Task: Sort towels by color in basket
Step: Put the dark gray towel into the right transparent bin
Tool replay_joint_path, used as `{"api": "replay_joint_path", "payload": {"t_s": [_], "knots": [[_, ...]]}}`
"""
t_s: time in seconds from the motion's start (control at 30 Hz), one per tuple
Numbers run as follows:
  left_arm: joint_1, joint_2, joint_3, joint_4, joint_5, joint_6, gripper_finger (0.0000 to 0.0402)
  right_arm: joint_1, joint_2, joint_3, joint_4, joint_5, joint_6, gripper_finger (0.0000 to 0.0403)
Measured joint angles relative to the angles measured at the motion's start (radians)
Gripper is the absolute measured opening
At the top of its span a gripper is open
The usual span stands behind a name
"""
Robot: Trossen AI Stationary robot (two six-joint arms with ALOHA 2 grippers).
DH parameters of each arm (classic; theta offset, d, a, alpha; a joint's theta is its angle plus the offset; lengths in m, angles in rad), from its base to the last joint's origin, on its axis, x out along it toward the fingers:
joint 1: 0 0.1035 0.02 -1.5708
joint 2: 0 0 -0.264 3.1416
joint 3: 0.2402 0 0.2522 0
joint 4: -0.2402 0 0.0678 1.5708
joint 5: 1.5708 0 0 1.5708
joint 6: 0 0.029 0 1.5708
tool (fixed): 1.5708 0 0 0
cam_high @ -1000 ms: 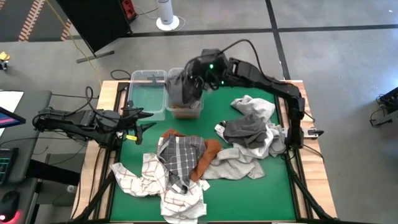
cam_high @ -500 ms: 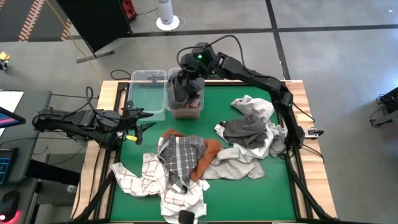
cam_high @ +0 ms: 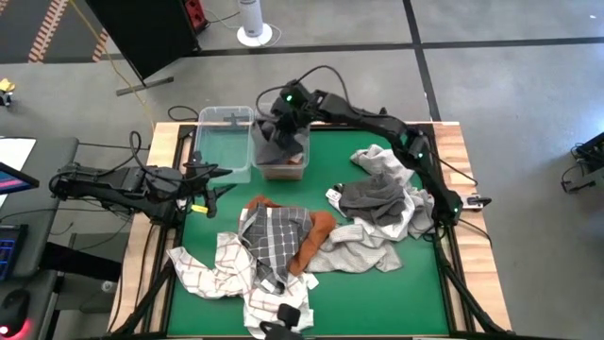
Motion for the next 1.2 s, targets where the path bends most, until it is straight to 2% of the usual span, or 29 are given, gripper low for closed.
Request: {"api": "replay_joint_path", "payload": {"t_s": [0.23,0.4,0.53,0.73,0.87,1.2], "knots": [[0.000,0.001,0.000,0.001,-0.004,0.000,0.0180,0.010,0.024,0.000,-0.141,0.147,-0.102,0.0020],[0.000,0.001,0.000,0.002,-0.012,0.011,0.0180,0.041,0.023,0.000,-0.220,0.192,-0.260,0.0020],[0.000,0.001,0.000,0.002,-0.012,0.010,0.0180,0.063,0.022,0.000,-0.288,0.294,-0.365,0.0020],[0.000,0.001,0.000,0.002,-0.012,0.009,0.0180,0.067,0.021,0.001,-0.389,0.301,-0.332,0.0020],[0.000,0.001,0.000,0.005,-0.012,0.014,0.0180,0.065,0.021,0.001,-0.357,0.300,-0.294,0.0021],[0.000,0.001,0.000,0.004,-0.012,0.015,0.0180,0.059,0.023,0.047,-0.129,0.302,-0.266,0.0026]]}}
